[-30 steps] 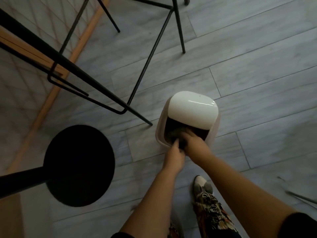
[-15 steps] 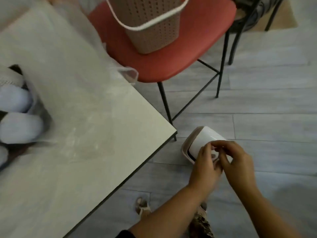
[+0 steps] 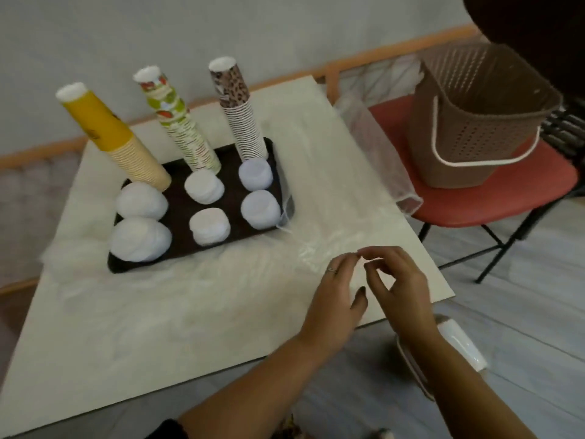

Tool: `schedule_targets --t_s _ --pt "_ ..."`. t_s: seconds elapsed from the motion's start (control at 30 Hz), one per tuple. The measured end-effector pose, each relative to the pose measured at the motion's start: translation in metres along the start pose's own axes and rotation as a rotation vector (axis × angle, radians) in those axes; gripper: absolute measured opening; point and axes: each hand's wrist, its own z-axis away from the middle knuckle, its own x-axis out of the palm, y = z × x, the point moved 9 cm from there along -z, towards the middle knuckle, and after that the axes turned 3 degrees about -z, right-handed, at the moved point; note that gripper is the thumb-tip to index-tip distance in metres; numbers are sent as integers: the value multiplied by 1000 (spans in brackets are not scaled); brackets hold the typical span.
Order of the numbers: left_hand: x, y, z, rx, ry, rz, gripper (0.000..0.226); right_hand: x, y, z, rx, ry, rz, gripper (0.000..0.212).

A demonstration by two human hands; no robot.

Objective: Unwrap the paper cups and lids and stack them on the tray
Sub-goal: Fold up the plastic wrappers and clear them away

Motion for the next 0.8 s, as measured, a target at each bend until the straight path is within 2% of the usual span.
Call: schedule_targets --t_s 0.17,0.27,0.33,0.43,0.57,0.63,0.73,0.8 --pt "-97 -67 15 -48 230 -179 46 97 -30 -12 -52 -248 21 29" --pt "-141 -115 22 -129 281 -305 43 150 -36 -12 -45 -368 79 31" --pt "-156 -147 26 -204 203 -435 44 180 -38 -12 -74 -423 165 35" --pt "-166 -188 31 -312 -6 -708 54 217 -36 -12 -72 -508 329 45" --pt "-179 -217 38 -349 -139 -815 67 248 -20 -10 13 -635 553 54" --pt "-189 -224 37 -311 -120 -809 54 253 -16 -10 42 -640 573 54" --pt "-207 -230 33 -256 -21 -704 16 253 -11 -13 79 -604 550 56" --pt "-221 -228 30 -220 81 -640 8 252 -12 -14 77 -606 558 58"
